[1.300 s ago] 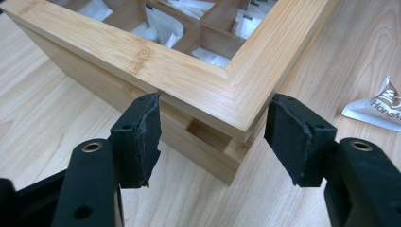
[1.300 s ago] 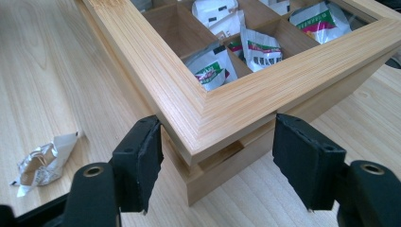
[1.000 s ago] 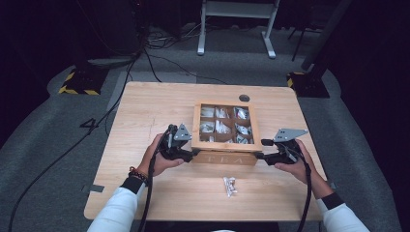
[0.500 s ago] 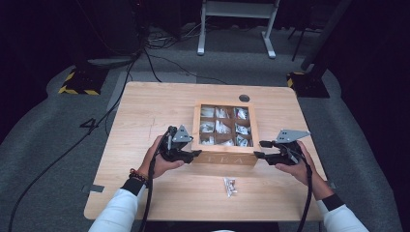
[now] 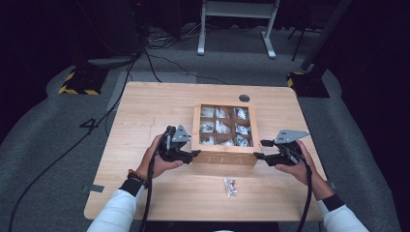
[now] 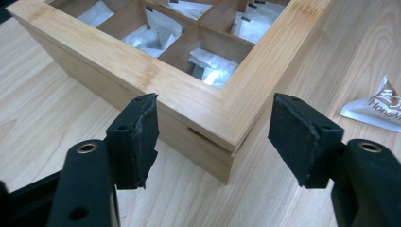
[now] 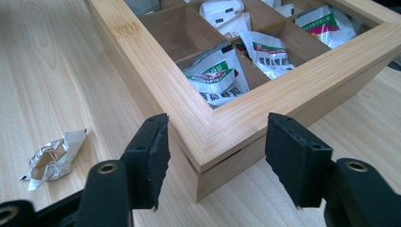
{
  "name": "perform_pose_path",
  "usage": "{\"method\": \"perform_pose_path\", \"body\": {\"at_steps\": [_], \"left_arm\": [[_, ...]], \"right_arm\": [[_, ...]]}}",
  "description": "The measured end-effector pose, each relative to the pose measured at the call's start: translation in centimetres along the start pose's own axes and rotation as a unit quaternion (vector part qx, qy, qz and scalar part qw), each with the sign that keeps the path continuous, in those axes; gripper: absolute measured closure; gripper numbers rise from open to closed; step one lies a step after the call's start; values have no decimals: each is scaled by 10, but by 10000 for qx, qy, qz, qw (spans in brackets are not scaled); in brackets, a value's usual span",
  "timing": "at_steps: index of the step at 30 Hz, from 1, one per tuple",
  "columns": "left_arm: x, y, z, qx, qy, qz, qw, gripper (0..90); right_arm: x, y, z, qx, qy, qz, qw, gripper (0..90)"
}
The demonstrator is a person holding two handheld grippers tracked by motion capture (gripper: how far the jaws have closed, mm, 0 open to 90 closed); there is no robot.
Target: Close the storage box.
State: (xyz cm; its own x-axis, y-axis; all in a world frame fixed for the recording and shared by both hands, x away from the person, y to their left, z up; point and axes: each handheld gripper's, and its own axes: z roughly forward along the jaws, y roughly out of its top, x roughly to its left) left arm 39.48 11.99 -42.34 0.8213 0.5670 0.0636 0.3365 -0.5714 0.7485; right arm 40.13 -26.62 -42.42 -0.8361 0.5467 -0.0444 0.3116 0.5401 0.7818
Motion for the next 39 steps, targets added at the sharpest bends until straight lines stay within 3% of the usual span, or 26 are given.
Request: {"method": "perform_pose_path", "body": {"at_steps": [15, 24, 31, 39], "left_arm": [[-6, -7, -19, 143, 409, 85, 9990, 212], [-7, -23, -28, 202, 546, 220, 9981, 179], [-6, -37, -36, 251, 685, 193, 9972, 178], [-1, -54, -37, 554, 887, 222, 9943, 178]], "right_arm": [[8, 0, -13, 117, -180, -346, 9992, 322], [8, -8, -23, 233, -406, -416, 9980, 277], [8, -16, -29, 318, -575, -457, 9968, 256], [7, -29, -31, 456, -703, -433, 9955, 251]]}}
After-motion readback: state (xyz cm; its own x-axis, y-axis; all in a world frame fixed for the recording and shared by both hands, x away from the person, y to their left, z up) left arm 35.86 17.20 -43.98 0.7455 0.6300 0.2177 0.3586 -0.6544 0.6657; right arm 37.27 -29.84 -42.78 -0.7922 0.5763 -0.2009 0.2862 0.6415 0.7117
